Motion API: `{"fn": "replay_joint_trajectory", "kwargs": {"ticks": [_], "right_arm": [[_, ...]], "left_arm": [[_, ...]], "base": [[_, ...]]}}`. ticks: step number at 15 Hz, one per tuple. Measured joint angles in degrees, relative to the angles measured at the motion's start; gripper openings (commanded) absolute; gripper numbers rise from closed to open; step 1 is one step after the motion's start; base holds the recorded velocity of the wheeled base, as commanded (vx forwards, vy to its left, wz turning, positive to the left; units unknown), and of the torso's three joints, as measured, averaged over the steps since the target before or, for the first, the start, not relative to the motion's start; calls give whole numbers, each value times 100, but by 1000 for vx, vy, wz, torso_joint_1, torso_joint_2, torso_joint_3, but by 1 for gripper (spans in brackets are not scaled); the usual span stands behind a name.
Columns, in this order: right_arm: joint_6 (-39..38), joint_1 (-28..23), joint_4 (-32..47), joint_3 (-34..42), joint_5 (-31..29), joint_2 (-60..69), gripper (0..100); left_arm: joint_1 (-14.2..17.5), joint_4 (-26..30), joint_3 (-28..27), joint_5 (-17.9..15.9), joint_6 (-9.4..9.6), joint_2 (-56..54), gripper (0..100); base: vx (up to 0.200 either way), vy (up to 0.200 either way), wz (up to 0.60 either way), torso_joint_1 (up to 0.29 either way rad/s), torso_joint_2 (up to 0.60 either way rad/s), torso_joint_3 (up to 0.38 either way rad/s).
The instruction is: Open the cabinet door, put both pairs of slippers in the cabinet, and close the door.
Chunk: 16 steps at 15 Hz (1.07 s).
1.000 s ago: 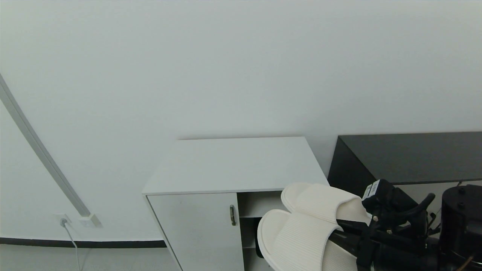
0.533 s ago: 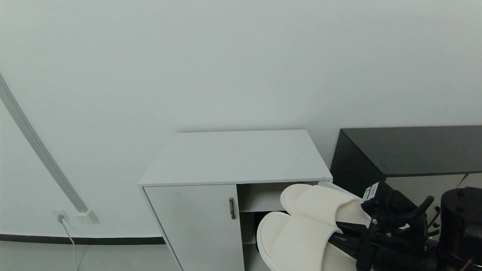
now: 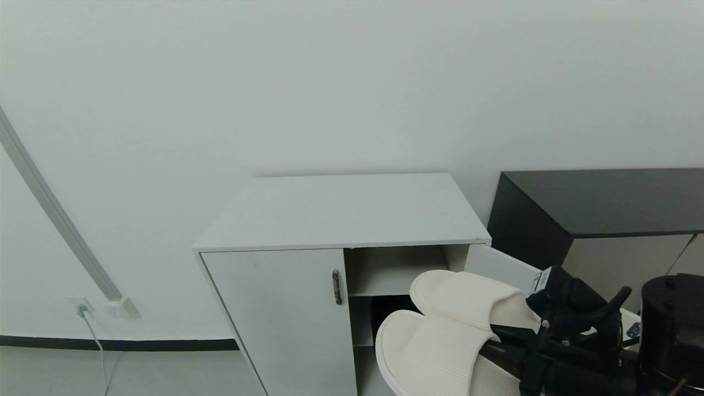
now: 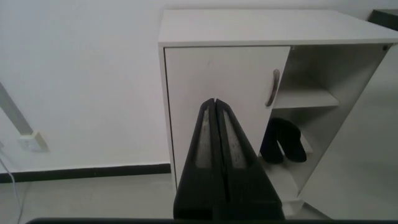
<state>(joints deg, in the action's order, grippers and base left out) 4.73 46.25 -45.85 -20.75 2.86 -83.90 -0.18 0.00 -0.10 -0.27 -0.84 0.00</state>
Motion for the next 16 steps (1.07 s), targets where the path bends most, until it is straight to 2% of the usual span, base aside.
{"fn": "replay_joint_trajectory", "kwargs": {"ticks": [10, 16], "right_arm": [[16, 82, 0, 49, -7, -30, 0], [13, 113, 1, 52, -7, -33, 0]], "left_arm": [[0, 0, 0, 2, -2, 0, 0], [0, 0, 0, 2, -2, 0, 0]], "base": [[0, 0, 0, -209, 528, 319], [0, 0, 0, -151, 486, 328]]}}
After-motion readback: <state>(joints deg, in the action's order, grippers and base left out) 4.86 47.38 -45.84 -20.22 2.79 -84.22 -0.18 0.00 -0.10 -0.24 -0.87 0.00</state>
